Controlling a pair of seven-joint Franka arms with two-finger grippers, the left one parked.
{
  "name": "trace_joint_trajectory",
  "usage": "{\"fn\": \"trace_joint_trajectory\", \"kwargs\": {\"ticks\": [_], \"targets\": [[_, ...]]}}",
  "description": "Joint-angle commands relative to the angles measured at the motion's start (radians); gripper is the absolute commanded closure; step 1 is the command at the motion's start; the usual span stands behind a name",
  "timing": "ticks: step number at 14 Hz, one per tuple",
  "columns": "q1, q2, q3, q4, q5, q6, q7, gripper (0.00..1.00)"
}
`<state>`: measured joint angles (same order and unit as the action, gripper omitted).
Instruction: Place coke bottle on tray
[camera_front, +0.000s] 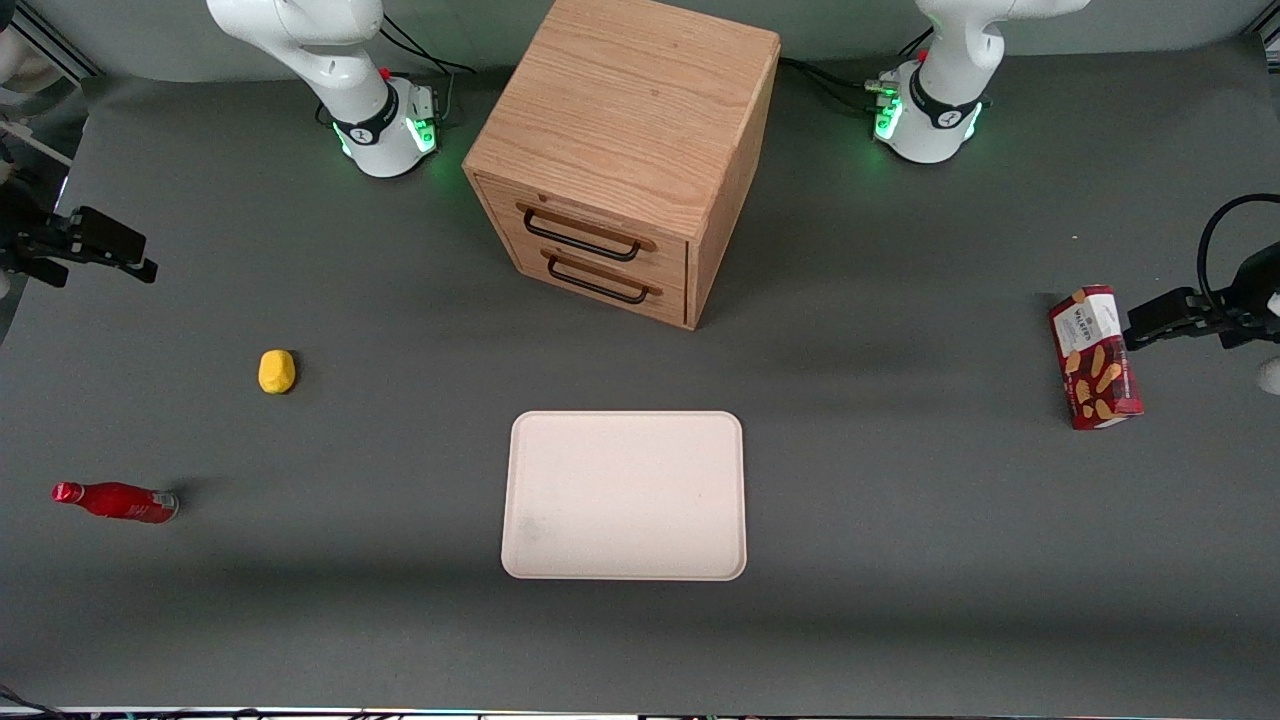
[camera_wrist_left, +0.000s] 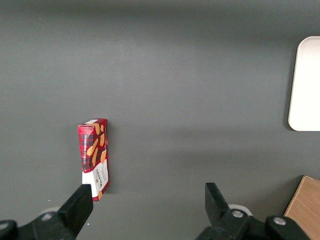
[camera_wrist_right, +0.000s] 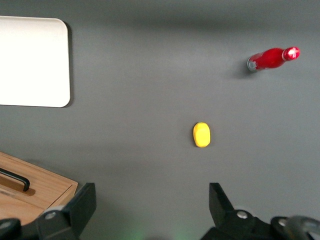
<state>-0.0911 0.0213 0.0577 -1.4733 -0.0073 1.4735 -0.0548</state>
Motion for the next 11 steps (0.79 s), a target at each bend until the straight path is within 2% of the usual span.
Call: {"fn": "trace_joint_trajectory", "kwargs": {"ticks": [1, 11], "targets": [[-0.064, 0.107, 0.001, 0.132, -0.020, -0.015, -0.104, 0.00], [-0.297, 0.503, 0.001, 0.597, -0.017, -0.044, -0.487, 0.00]]}}
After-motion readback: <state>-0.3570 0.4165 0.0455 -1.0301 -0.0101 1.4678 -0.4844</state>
